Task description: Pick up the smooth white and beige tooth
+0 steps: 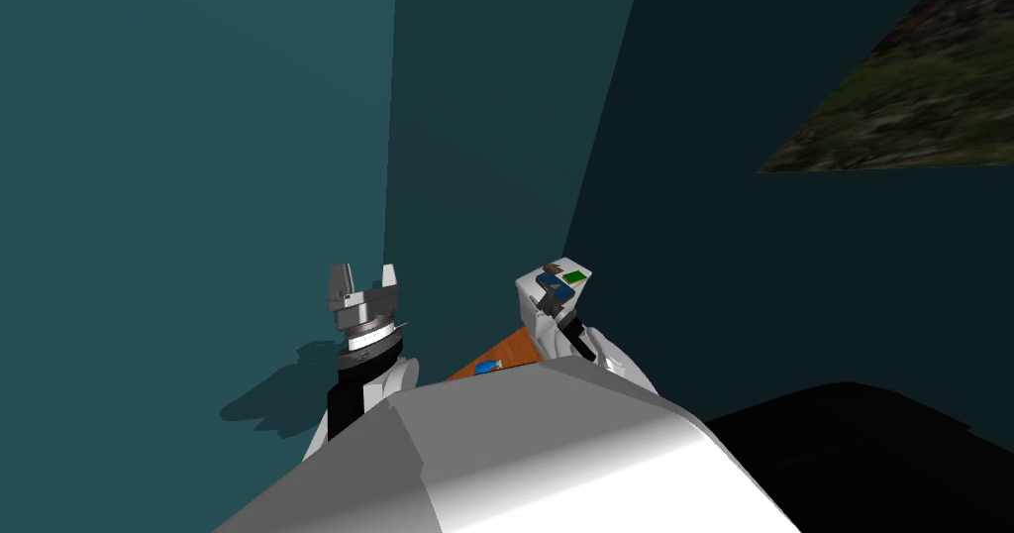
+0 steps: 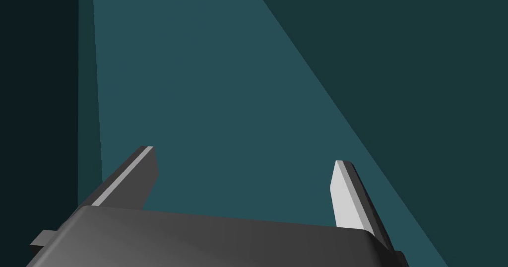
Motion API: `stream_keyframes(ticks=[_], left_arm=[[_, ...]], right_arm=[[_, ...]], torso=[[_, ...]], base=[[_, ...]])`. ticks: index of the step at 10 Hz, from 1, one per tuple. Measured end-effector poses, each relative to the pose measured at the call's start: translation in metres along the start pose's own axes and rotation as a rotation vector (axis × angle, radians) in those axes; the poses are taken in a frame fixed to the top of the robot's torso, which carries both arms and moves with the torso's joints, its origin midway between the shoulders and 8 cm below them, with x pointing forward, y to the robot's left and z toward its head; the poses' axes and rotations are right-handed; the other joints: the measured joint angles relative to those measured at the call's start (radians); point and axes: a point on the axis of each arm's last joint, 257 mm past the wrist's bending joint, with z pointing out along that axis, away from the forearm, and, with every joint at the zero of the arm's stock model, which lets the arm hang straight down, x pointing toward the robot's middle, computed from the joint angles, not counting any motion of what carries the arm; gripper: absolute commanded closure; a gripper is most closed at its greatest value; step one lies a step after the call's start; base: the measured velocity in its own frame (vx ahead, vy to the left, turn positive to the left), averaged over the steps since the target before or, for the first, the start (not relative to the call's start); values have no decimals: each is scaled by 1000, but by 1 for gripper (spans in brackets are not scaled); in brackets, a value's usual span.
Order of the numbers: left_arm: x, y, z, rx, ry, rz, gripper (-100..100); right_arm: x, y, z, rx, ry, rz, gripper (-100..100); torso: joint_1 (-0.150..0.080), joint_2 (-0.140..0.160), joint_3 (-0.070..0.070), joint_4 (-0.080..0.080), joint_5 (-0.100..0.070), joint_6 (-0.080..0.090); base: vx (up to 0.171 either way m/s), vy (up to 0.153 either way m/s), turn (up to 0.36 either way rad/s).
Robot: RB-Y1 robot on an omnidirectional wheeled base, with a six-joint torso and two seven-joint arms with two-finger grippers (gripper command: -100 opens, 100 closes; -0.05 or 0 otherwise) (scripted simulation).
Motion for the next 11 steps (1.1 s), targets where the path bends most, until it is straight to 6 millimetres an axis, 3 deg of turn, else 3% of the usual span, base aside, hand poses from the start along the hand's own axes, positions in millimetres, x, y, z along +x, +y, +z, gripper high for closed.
stream_keyframes(ticks=[11], left_arm=[[0,0,0,0,0,0,0]], right_arm=[[42,16,-9,-64,56,-287,-100]], torso=[[-2,-2,-1,-1,-1,1]], base=[[15,-40,-8]])
